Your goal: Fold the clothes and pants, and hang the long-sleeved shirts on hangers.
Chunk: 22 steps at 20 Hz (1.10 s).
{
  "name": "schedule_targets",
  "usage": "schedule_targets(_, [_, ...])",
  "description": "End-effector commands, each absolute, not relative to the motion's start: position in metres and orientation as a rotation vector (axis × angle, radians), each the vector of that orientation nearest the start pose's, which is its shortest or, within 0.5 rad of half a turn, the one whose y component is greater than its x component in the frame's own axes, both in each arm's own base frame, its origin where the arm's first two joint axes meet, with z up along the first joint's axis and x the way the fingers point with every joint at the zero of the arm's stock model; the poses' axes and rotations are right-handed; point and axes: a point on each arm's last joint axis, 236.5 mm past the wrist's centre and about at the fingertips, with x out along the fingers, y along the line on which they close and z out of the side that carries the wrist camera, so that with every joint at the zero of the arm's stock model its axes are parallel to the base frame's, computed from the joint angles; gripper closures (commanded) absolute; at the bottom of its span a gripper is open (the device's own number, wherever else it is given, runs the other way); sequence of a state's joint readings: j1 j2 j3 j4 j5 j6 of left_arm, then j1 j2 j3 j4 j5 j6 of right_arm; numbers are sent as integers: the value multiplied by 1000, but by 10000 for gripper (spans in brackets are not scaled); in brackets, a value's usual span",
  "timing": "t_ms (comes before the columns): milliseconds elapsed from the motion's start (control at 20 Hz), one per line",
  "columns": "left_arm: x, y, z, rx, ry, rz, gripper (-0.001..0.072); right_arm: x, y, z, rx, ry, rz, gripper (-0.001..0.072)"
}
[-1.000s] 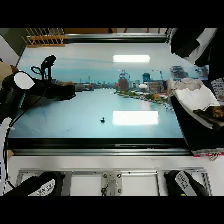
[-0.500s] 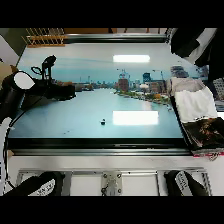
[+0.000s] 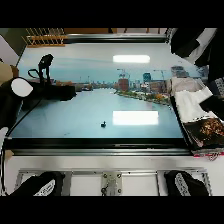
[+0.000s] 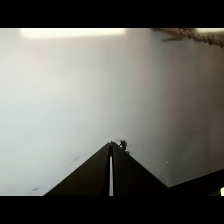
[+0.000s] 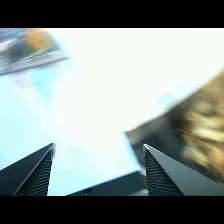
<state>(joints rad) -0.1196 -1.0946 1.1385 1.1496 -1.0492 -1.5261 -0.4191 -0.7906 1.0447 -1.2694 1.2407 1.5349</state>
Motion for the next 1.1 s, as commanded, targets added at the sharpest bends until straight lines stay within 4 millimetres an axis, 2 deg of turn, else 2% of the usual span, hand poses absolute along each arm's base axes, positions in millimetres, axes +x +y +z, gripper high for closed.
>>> schedule_targets(0, [371,-131,107,-298,899,-343,701,336,44,142,269,897,191,105])
schedule_targets(100, [363,-134,104,-295,893,-351,701,345,88,135,219,898,299,105])
schedule_targets(200, [358,-137,104,-310,908,-362,701,346,117,124,188,926,369,141])
schedule_targets(250, [358,-138,105,-319,907,-366,701,344,126,117,176,952,393,238])
schedule_targets(350, [358,-138,104,-318,907,-365,701,342,134,109,169,982,409,590])
schedule_targets(400, [358,-138,105,-318,907,-365,701,343,133,107,169,988,408,697])
schedule_targets(1050, [360,-137,106,-317,896,-362,701,340,133,103,168,1009,409,699])
